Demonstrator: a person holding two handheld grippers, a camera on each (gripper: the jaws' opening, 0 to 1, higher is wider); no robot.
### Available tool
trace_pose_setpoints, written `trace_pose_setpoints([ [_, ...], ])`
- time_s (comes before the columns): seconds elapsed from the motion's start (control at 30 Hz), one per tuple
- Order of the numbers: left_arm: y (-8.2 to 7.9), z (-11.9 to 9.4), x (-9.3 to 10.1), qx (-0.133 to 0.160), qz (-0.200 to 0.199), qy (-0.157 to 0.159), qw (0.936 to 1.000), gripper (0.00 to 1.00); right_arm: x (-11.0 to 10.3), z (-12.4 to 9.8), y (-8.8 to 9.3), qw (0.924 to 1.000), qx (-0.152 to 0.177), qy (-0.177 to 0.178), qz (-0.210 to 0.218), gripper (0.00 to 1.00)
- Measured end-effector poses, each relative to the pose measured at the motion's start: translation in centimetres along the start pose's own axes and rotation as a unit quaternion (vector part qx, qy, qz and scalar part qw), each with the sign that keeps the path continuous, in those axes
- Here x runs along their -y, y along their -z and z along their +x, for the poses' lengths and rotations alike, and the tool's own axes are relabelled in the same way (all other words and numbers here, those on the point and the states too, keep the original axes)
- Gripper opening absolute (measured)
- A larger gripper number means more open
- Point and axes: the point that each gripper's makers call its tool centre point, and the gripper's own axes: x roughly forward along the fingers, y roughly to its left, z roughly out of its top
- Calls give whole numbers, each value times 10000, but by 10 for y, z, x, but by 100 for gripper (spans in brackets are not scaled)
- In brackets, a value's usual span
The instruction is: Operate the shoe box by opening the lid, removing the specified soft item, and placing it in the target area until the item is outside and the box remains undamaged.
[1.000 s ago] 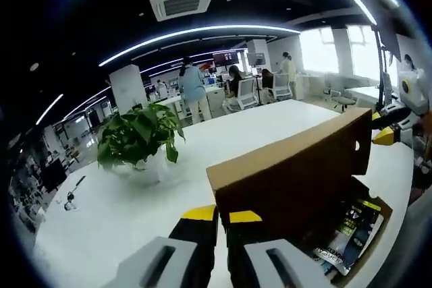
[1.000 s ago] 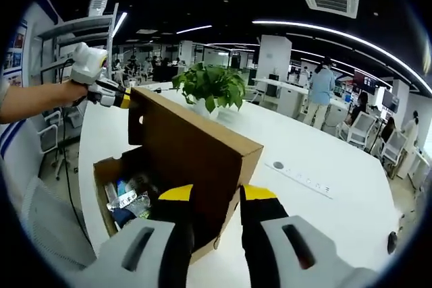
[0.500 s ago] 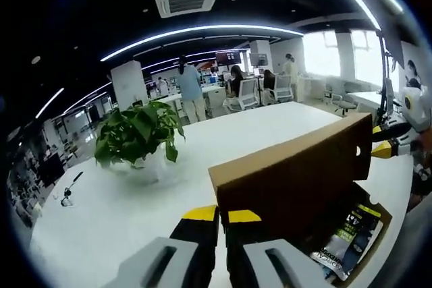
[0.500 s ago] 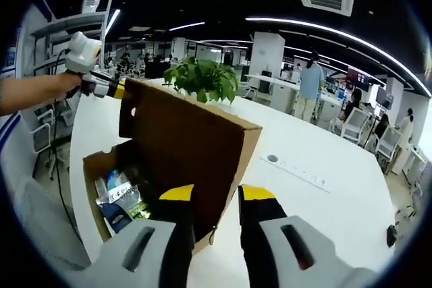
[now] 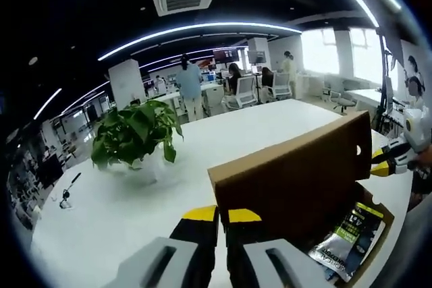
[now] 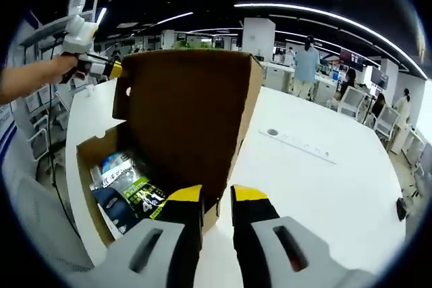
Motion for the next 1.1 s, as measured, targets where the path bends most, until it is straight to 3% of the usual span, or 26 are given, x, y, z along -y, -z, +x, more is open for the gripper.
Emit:
trace_pose_setpoints([
  [0.43,-2,14,-3,12,-129,-5,9999,2,7,14,8,9995,-130,232,160,1],
  [0.73,-1,20,-1,123,-24,-120,9998,5,7,13,6,9996,-109,245,117,0],
  [0.9,14,20,4,61,-146,-137,9998,15,8,14,5,9996,-129,245,73,0],
  [1.1,31,17,9,-41,-260,-193,9995,17,9,15,4,9996,-148,232,53,0],
])
